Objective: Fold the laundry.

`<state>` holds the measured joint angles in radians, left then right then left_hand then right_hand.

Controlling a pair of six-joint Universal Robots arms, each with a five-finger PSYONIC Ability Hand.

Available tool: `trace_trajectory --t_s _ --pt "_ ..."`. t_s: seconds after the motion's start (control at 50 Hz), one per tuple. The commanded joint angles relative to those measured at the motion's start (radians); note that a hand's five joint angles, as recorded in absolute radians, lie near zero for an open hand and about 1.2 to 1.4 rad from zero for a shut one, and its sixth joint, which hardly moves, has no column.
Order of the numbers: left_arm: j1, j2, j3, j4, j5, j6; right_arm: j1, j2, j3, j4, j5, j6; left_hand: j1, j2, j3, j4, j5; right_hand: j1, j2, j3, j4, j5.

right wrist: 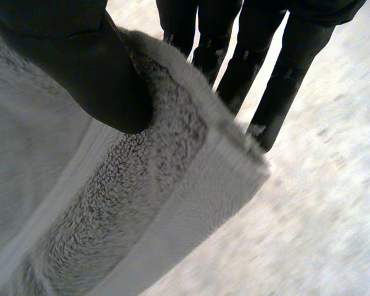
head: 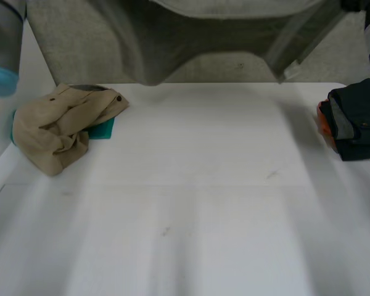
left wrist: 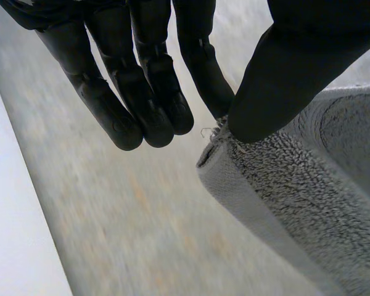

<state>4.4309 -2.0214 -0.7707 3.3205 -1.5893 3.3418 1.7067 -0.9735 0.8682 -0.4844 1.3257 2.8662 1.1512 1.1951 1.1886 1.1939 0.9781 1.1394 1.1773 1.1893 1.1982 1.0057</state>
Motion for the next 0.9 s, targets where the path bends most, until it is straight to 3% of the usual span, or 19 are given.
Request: trace_trajectory --t_s 0.02,0.18,0.26,0.34,0.4,0.5,0.58,0.7,0.78,0.9 --pt "0.036 -0.002 -0.223 -0.012 0.052 0.038 -0.01 0.013 0.104 0.179 -0.08 -0.016 0.245 0.201 0.208 0.202 0.244 0.257 0.219 0.207 0.198 0.216" --pt "0.071 0.01 -0.537 -0.022 0.178 0.215 -0.065 0.048 0.323 0.354 -0.181 -0.062 0.245 0.201 0.208 0.202 0.244 0.257 0.219 0.207 0.198 0.216" --pt "0.08 0.018 -0.654 -0.061 0.169 0.366 -0.096 0.047 0.385 0.47 -0.23 -0.116 0.245 0.201 0.208 0.202 0.244 0.257 0.219 0.207 0.198 0.216" --pt "0.096 0.036 -0.758 -0.146 0.109 0.533 -0.125 0.01 0.394 0.715 -0.255 -0.218 0.245 0.201 0.208 0.202 0.244 0.257 0.219 0.207 0.198 0.216" --pt "0.093 0.065 -0.809 -0.203 0.086 0.591 -0.144 -0.02 0.39 0.878 -0.249 -0.286 0.245 0.201 0.208 0.202 0.244 0.257 0.219 0.207 0.198 0.216" --pt "0.091 0.162 -0.935 -0.392 0.074 0.702 -0.186 -0.074 0.377 1.27 -0.205 -0.561 0.245 0.201 0.208 0.202 0.244 0.257 0.219 0.207 0.198 0.216" --pt "0.093 0.216 -0.999 -0.518 0.097 0.762 -0.214 -0.103 0.39 1.47 -0.143 -0.806 0.245 0.201 0.208 0.202 0.244 0.257 0.219 0.207 0.198 0.216" --pt "0.088 0.239 -0.989 -0.598 0.117 0.795 -0.231 -0.119 0.393 1.48 -0.135 -0.881 0.245 0.201 0.208 0.202 0.244 0.257 0.219 0.207 0.198 0.216" --pt "0.082 0.195 -0.874 -0.553 0.106 0.795 -0.226 -0.09 0.358 1.38 -0.151 -0.837 0.245 0.201 0.208 0.202 0.244 0.257 0.219 0.207 0.198 0.216" --pt "0.039 0.018 -0.592 -0.461 0.077 0.704 -0.187 -0.001 0.299 1.147 -0.145 -0.72 0.245 0.201 0.208 0.202 0.244 0.257 0.219 0.207 0.198 0.216"
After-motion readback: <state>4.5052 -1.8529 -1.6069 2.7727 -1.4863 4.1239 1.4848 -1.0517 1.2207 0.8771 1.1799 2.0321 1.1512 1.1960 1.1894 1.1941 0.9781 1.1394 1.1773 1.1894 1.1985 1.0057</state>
